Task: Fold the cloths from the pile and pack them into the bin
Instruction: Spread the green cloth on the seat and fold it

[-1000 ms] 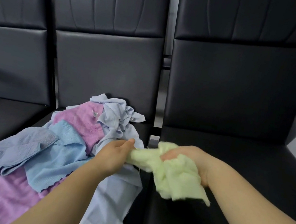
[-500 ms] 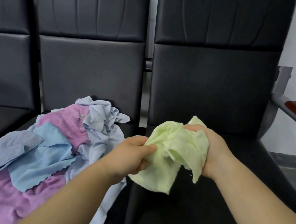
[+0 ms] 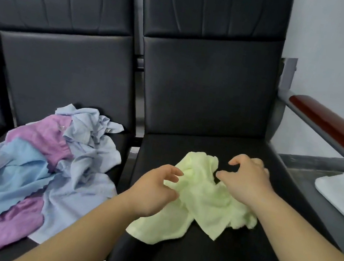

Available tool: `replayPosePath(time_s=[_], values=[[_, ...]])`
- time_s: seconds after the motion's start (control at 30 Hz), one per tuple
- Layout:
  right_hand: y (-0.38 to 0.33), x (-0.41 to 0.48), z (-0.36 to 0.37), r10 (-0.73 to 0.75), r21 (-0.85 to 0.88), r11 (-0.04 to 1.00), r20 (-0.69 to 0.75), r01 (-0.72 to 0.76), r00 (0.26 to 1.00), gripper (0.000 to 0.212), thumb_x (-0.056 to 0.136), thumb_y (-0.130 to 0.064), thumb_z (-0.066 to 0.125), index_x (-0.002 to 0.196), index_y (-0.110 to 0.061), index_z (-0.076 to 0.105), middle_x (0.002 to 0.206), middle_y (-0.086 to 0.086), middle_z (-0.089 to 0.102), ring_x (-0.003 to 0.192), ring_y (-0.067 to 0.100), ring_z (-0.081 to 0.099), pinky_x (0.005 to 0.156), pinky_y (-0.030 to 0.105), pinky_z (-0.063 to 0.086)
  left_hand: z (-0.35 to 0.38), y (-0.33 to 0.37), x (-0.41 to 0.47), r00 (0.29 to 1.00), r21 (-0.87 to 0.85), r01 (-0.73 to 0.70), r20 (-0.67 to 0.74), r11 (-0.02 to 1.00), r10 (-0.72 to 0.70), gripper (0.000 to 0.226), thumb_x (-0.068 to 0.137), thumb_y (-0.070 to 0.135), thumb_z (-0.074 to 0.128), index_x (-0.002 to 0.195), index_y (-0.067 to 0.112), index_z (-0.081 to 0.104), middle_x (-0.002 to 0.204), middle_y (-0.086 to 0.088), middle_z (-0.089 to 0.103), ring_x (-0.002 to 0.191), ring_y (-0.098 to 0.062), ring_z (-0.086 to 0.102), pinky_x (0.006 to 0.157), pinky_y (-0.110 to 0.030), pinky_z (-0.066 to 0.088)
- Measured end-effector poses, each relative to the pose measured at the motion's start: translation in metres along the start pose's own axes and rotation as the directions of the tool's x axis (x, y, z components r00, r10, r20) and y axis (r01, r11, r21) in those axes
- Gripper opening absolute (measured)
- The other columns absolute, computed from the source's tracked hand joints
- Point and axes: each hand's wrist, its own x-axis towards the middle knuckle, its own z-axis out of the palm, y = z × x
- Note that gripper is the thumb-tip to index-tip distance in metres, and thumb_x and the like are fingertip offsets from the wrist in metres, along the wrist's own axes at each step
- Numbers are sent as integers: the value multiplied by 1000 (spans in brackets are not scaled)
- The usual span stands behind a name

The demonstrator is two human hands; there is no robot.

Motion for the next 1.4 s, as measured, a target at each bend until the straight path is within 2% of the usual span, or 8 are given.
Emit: replayPosePath(time_s=[0.07,0.2,0.33,0.63,0.93,1.1,1.23,1.4], values=[[2,-6,-3,-141,9,990,106,141,984,24,85,-35,74,106,-25,67,117,-3,64,102,17,63,87,37,56,6,-2,1,999,86,-42,20,995,41,43,88,6,61,120,34,60,119,15,60,94,-17,68,72,-31,58],[10,-25,14,-119,-208,943,514,258,849,41,75,-46,82,102,-29,57,106,-10,58,89,6,58,79,29,54,13,-7,6,994,256,-102,56,961,91,44,86,7,57,114,41,59,117,19,60,90,-4,65,78,-26,58],[20,-18,32,-241,-281,893,360,351,901,23,90,-35,72,88,-15,60,89,-9,55,73,12,52,68,29,46,20,-11,10,986,347,-149,121,926,113,48,84,14,64,121,44,57,122,22,56,103,0,59,94,-29,52],[10,-9,-19,-256,477,878,530,-35,809,12,97,-18,70,102,-7,72,91,8,72,83,19,68,79,38,54,9,6,11,953,135,-301,19,944,301,7,97,31,65,91,28,68,94,12,66,79,1,58,75,-19,45],[-12,-15,-13,-278,509,854,264,111,924,11,97,-35,68,93,-30,76,89,-9,78,81,10,74,70,29,58,-15,13,2,979,-102,-188,-101,977,178,37,88,46,55,80,11,62,72,0,57,69,-15,51,67,-36,44],[-14,-16,-17,-353,541,838,425,79,834,41,87,-57,68,91,-17,73,86,-2,75,77,13,69,71,31,56,-20,14,-1,983,-231,-133,-153,964,99,43,98,35,57,78,-1,50,72,-5,44,69,-18,40,62,-32,35],[-11,-15,-19,-394,583,811,602,-46,694,19,84,-20,79,101,-12,74,103,8,79,94,25,76,77,34,60,-24,16,-1,984,-331,-83,-176,940,25,48,82,40,55,80,-6,39,76,-8,33,73,-27,27,71,-42,24],[-13,-13,-16,-355,674,726,537,-136,765,45,81,-36,73,116,-8,75,115,10,77,109,30,74,101,46,56,-28,16,-2,989,-441,-49,-147,896,-19,35,69,22,52,71,-8,35,74,-16,34,71,-36,28,61,-41,26]])
